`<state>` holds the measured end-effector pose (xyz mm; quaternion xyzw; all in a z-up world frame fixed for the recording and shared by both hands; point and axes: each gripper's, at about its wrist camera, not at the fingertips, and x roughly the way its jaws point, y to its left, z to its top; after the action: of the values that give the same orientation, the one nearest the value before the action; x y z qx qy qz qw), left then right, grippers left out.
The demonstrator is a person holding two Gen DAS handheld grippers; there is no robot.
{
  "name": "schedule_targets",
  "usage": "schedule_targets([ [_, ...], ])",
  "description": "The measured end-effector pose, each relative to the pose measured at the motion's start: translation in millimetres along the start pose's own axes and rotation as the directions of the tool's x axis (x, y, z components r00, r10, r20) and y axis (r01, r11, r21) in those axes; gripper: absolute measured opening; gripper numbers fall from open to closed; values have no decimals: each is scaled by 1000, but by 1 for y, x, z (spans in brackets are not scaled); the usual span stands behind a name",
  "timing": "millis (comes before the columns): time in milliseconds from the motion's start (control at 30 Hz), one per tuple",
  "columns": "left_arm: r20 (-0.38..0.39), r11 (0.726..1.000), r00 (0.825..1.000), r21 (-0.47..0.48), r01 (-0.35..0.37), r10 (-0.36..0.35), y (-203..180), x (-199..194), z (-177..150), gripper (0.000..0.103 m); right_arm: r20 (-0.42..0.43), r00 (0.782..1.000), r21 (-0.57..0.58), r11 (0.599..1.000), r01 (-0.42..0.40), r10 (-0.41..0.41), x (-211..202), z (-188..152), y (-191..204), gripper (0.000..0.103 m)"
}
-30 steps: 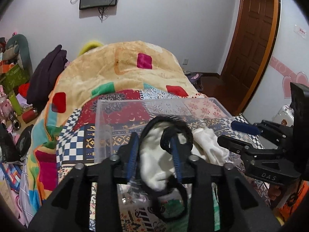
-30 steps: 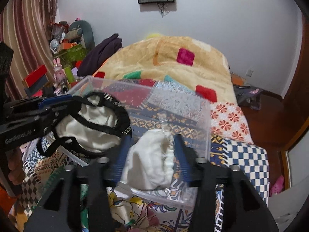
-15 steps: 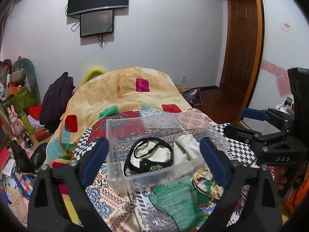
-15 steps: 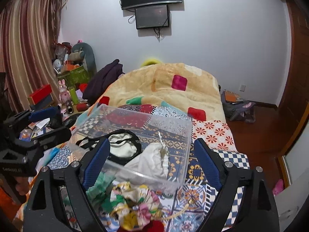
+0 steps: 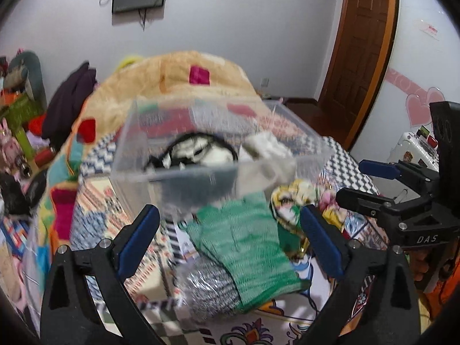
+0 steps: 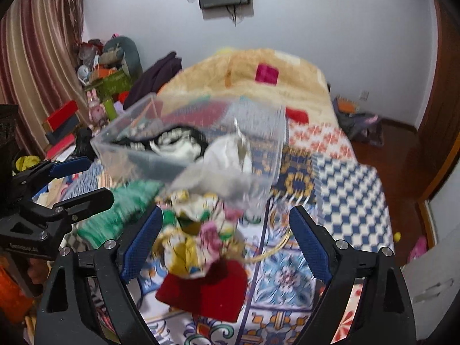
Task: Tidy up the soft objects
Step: 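Move both tools toward the green glove and floral cloth, then grasp the green knit glove with the left tool while the right grasps the floral cloth, place both in box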
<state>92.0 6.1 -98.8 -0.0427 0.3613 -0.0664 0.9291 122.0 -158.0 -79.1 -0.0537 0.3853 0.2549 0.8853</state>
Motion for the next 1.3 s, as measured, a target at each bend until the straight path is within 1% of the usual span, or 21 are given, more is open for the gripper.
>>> schedule_targets([
  [33, -11, 1000, 1000, -5, 4, -4, 0, 3, -3, 99, -13, 1000, 6, 1000, -6, 6, 3, -4, -1, 87],
  [100, -31, 1000, 999, -9, 11, -11, -1, 10, -9, 99, -39, 999, 8, 1000, -17, 18, 9, -10, -2, 79],
  [167, -39, 1000, 999, -7, 12, -12, -3, 14, -14, 99, -63, 998, 12, 1000, -28, 29, 12, -16, -2, 68],
  [200, -41, 1000, 999, -5, 12, -12, -3, 15, -16, 97, -73, 997, 15, 999, -34, 35, 15, -17, -3, 65],
  [233, -46, 1000, 999, -2, 18, -18, -5, 17, -18, 94, -78, 996, 16, 999, -37, 38, 16, -18, -2, 60],
  [267, -53, 1000, 998, 0, 23, -23, -5, 18, -20, 88, -84, 996, 17, 999, -41, 42, 16, -18, -2, 56],
  [300, -62, 1000, 998, -1, 31, -31, -6, 20, -22, 82, -88, 995, 20, 999, -47, 48, 17, -19, -2, 53],
  [367, -73, 999, 997, -5, 35, -35, -8, 24, -26, 78, -96, 993, 26, 998, -60, 63, 18, -20, -3, 43],
  [400, -73, 999, 997, -8, 34, -35, -7, 24, -26, 74, -99, 993, 28, 997, -65, 68, 18, -21, -3, 39],
  [433, -69, 999, 997, -10, 36, -37, -7, 24, -27, 71, -101, 992, 29, 997, -70, 72, 18, -21, -2, 33],
  [467, -67, 999, 997, -11, 39, -39, -6, 23, -28, 66, -104, 991, 30, 997, -76, 79, 19, -22, -2, 27],
  [500, -64, 999, 997, -13, 40, -41, -6, 22, -29, 61, -104, 991, 32, 997, -76, 79, 18, -21, -1, 25],
  [533, -60, 999, 997, -13, 43, -43, -6, 20, -29, 57, -101, 992, 33, 997, -76, 79, 18, -21, 0, 20],
  [567, -60, 999, 997, -12, 44, -44, -5, 19, -30, 50, -98, 992, 34, 996, -79, 82, 17, -21, 0, 14],
  [600, -58, 999, 997, -12, 47, -47, -5, 18, -30, 44, -93, 992, 37, 996, -80, 83, 15, -21, 1, 14],
  [633, -58, 999, 997, -13, 49, -49, -5, 17, -29, 41, -86, 993, 39, 996, -80, 83, 13, -21, 0, 13],
  [667, -54, 999, 997, -13, 49, -50, -5, 15, -29, 36, -80, 993, 39, 996, -81, 84, 12, -20, 0, 12],
  [800, -25, 999, 999, -4, 46, -46, -5, 4, -26, 29, -40, 995, 35, 995, -93, 95, 0, -15, 1, 11],
  [900, 8, 999, 999, -1, 46, -46, -5, -8, -24, 27, -3, 995, 23, 995, -101, 101, -11, -11, 4, 11],
  [1100, 67, 999, 997, -9, 43, -42, 1, -36, -17, 26, 47, 993, 11, 994, -108, 108, -25, -2, 8, 11],
  [1300, 127, 1000, 992, -9, 25, -23, 8, -52, 3, 26, 112, 988, -15, 995, -102, 103, -41, 14, 14, 11],
])
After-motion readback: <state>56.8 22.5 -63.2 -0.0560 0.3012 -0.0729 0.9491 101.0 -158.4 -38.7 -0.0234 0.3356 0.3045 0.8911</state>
